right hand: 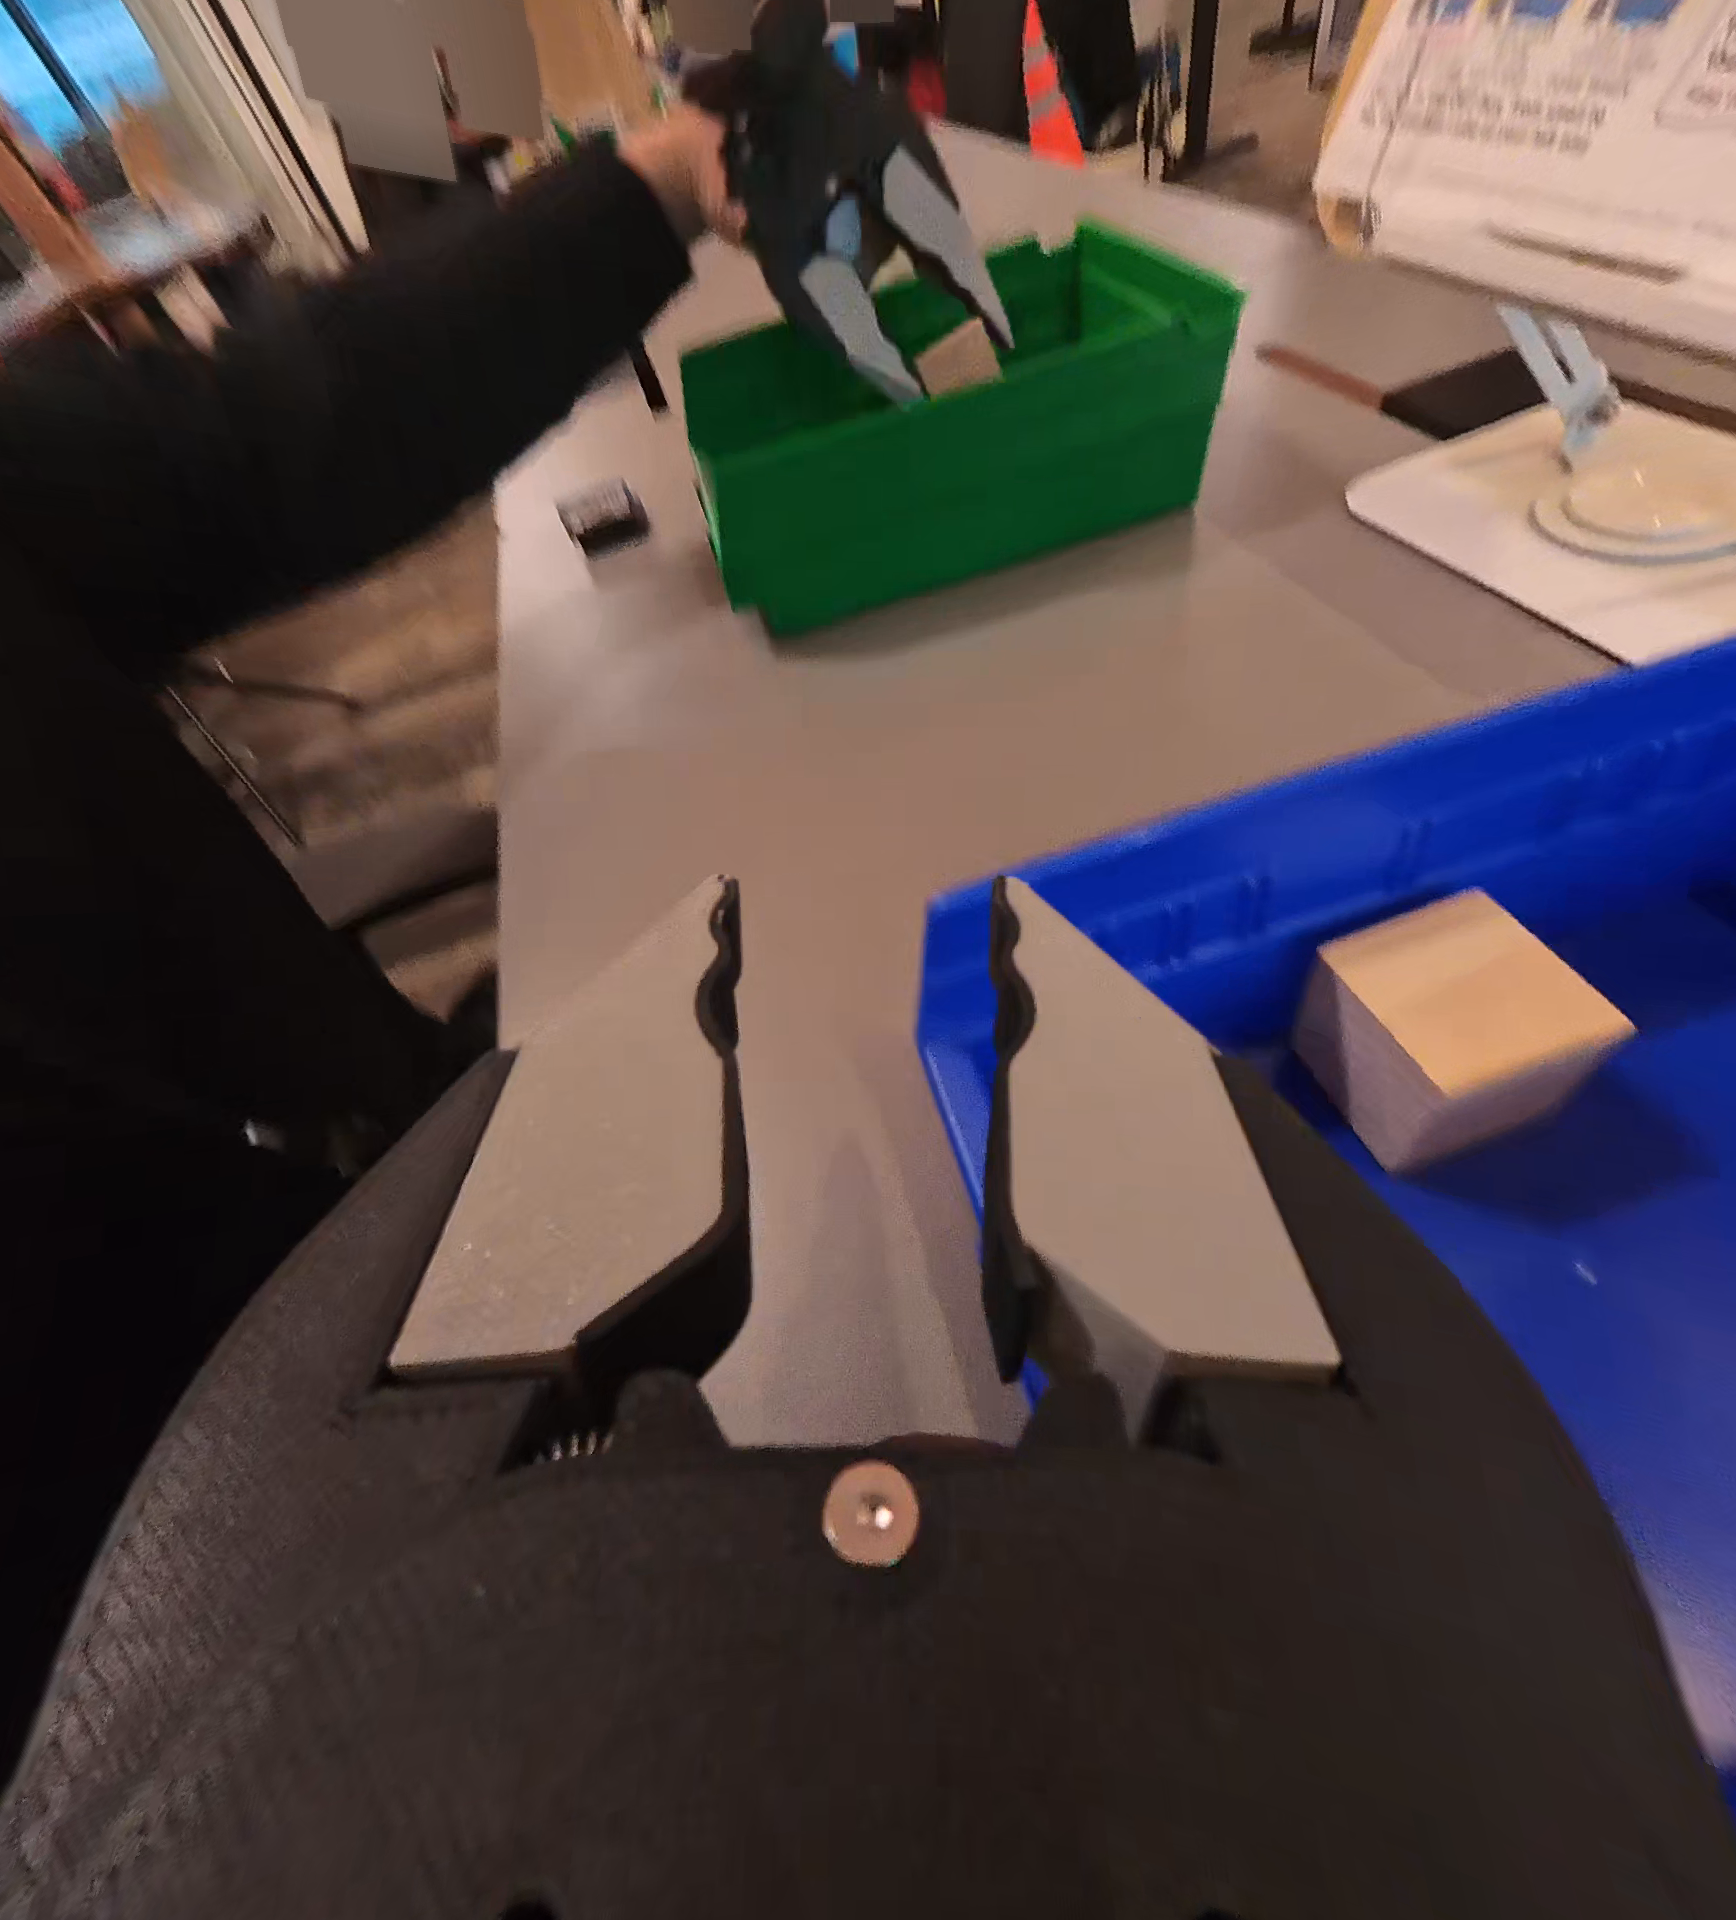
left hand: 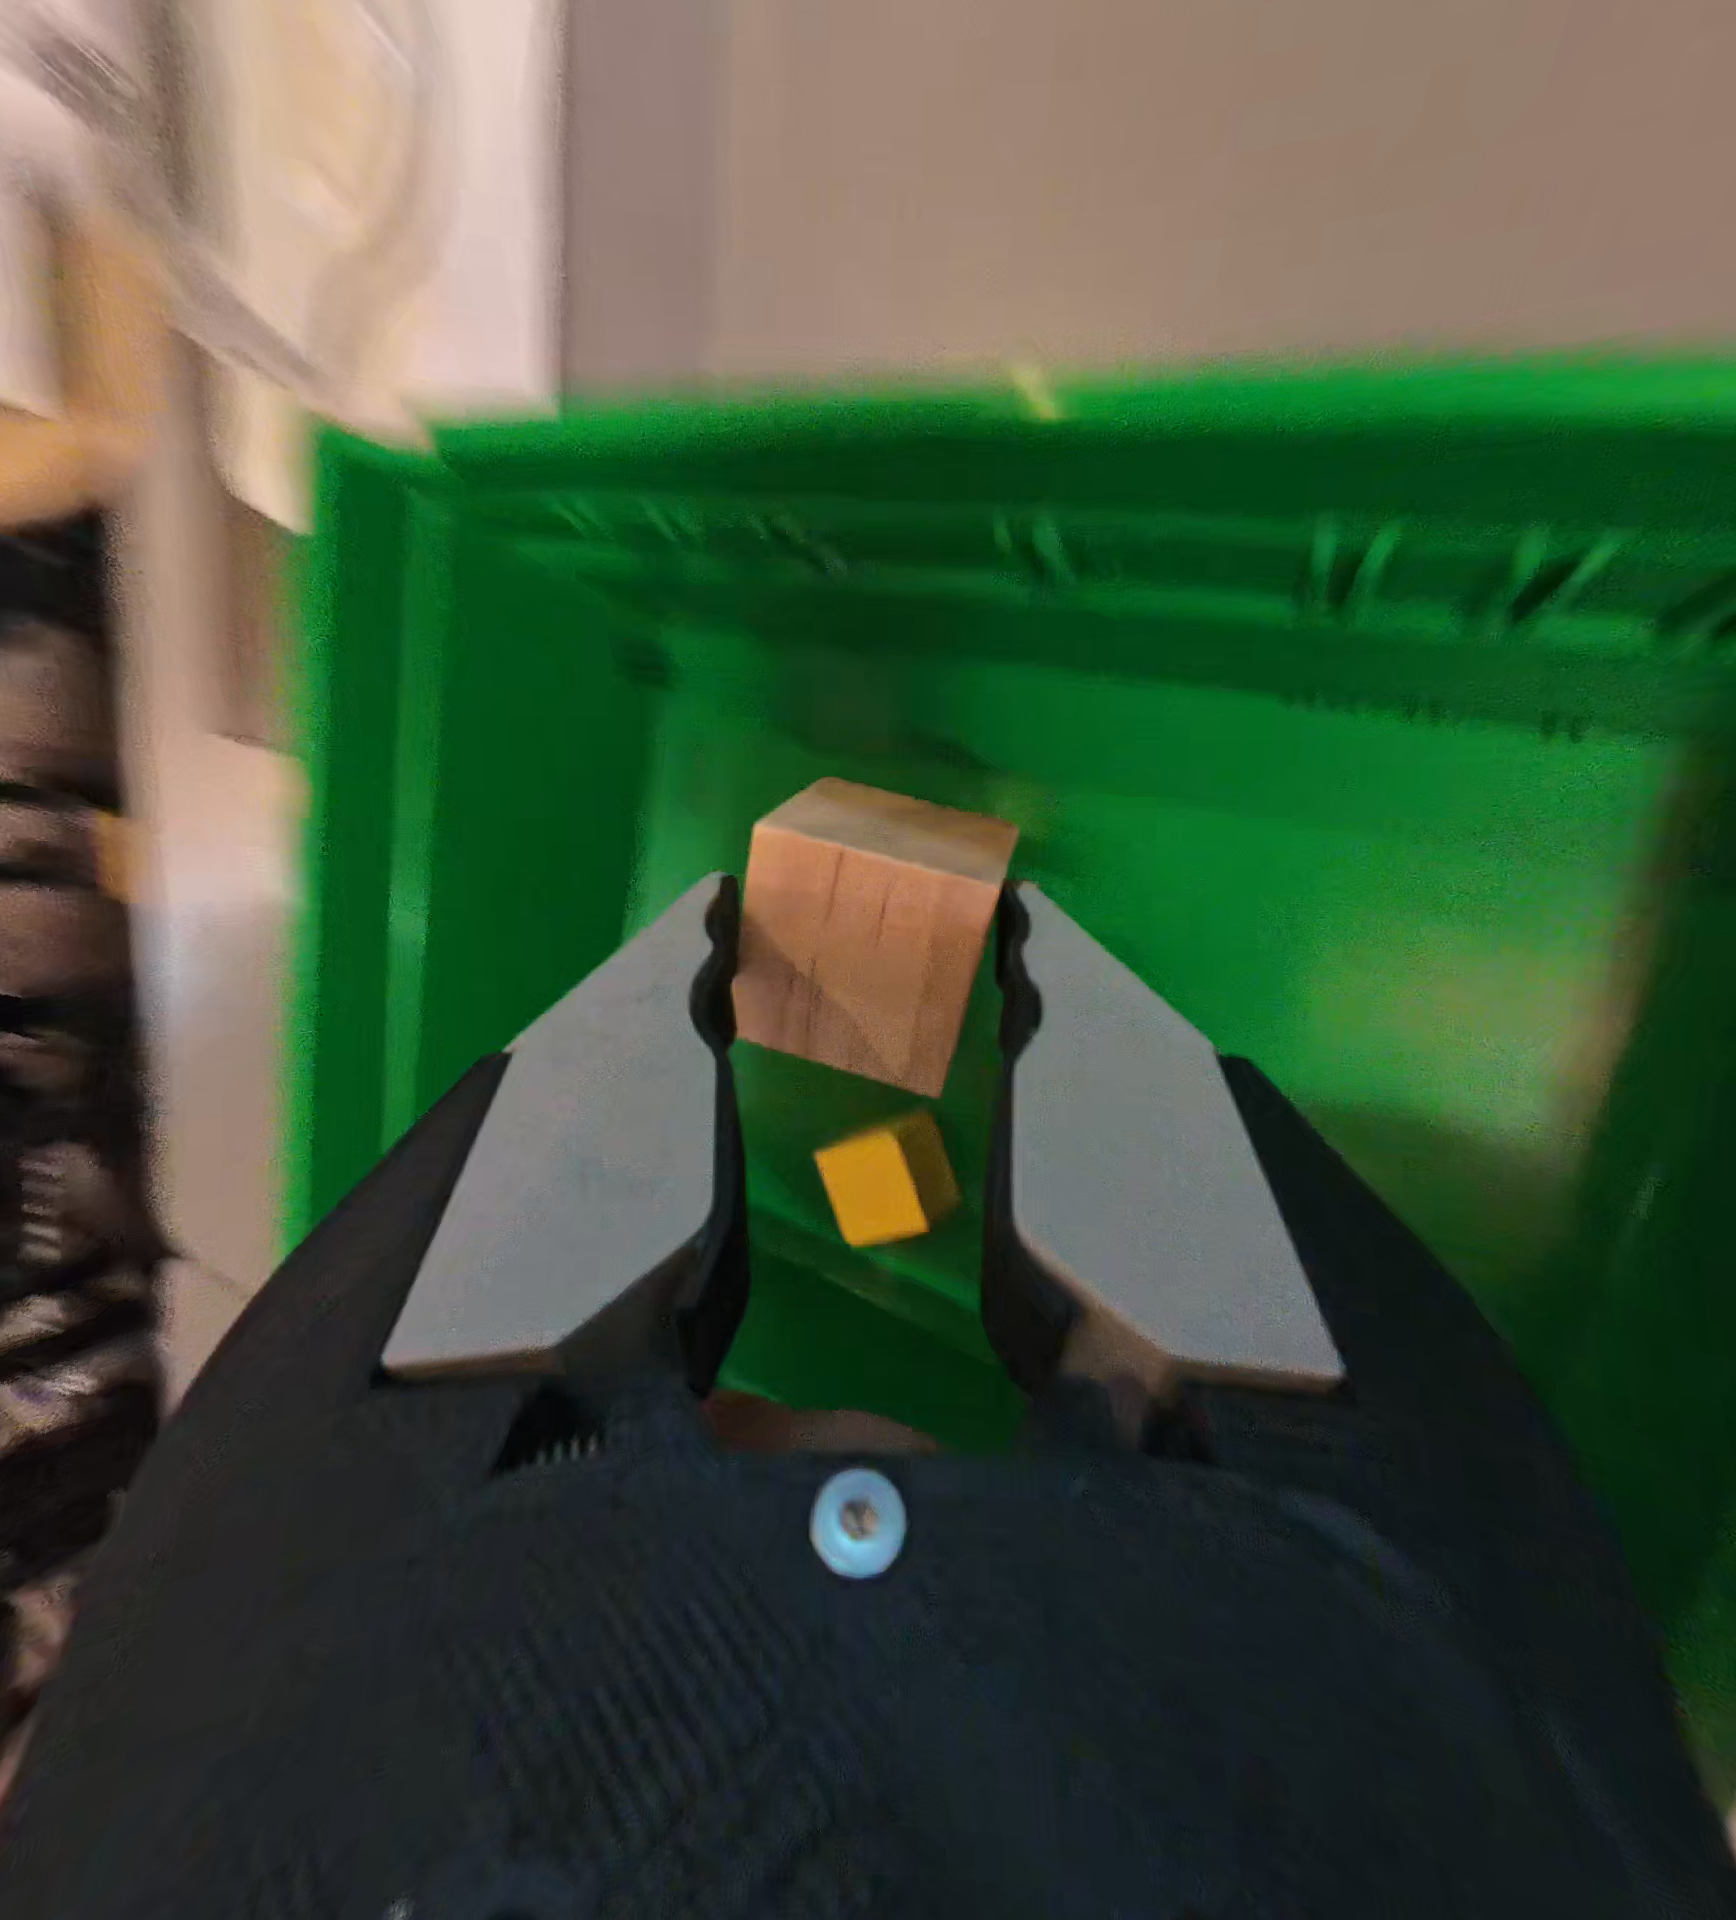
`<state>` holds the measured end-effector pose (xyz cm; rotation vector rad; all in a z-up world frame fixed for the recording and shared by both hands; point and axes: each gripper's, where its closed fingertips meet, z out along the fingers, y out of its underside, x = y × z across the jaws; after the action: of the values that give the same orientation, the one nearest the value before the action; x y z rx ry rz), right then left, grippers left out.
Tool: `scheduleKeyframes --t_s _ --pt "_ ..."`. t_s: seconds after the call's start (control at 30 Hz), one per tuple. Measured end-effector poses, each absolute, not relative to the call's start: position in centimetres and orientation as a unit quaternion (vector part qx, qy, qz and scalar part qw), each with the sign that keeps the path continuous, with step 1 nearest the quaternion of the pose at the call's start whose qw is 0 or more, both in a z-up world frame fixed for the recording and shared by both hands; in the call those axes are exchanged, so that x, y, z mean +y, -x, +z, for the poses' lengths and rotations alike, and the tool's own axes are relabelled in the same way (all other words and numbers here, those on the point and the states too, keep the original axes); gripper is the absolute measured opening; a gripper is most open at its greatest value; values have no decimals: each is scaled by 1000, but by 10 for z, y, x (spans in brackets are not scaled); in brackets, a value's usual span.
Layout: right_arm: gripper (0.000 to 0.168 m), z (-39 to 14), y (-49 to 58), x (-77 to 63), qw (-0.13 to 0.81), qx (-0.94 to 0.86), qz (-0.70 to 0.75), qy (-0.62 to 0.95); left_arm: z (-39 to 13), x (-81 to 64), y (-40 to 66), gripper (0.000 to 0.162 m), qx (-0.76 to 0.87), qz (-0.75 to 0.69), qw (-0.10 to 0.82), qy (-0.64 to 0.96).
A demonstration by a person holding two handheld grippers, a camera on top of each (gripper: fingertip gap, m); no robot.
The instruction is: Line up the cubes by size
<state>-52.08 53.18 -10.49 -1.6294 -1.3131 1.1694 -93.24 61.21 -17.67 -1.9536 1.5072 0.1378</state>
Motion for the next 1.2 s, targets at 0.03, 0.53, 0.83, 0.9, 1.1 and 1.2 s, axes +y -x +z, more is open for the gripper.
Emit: scheduleKeyframes --t_s 0.03,0.53,0.83,0.9,1.1,1.2 --pt "50 -98 531 528 365 -499 475 626 -151 612 920 48 566 58 400 719" --pt "43 -38 703 473 233 -449 718 477 -39 480 676 48 591 -109 692 401" --pt "42 -45 674 510 353 -441 635 527 -82 508 737 52 602 -44 577 549" --pt "42 -41 650 525 395 -446 598 536 -90 528 790 55 587 -3 530 612" --pt "42 -47 599 554 462 -455 517 560 -150 591 977 62 361 150 309 867" --pt "42 -45 585 559 464 -441 531 556 -186 596 1007 48 366 154 237 887"
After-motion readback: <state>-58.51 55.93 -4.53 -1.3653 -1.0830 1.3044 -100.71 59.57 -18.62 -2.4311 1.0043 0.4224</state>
